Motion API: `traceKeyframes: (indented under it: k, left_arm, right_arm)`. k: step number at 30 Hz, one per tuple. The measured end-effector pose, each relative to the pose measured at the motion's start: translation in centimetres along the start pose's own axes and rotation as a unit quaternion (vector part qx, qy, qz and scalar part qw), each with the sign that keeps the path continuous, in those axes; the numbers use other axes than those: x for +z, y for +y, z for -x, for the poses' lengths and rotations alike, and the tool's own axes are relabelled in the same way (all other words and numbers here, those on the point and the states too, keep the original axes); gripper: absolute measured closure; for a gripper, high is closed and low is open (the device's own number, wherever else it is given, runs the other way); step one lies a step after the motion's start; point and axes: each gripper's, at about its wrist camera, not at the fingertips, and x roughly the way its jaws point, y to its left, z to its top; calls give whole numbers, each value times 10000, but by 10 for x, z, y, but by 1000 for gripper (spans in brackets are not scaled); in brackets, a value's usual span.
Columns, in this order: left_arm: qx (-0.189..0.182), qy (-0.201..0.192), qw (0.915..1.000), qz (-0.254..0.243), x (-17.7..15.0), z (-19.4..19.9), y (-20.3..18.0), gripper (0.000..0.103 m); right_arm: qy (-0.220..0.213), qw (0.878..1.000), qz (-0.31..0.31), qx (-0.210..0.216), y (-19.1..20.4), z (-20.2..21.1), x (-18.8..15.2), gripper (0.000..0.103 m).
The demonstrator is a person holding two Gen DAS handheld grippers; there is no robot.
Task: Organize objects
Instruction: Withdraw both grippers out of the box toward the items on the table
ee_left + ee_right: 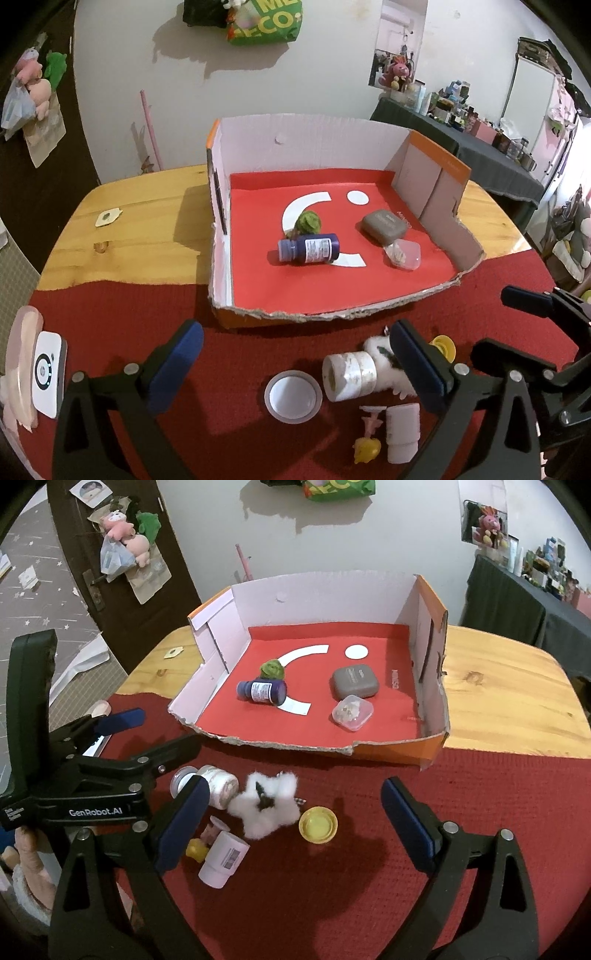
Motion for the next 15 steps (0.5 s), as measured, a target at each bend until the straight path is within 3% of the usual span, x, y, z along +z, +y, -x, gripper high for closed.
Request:
traceKeyframes:
  k: [15]
  left_arm:
    - [5, 155, 9998, 100, -19, -3, 9, 0]
  right_arm:
    - [97, 10000, -7, -14, 1, -4, -20, 8]
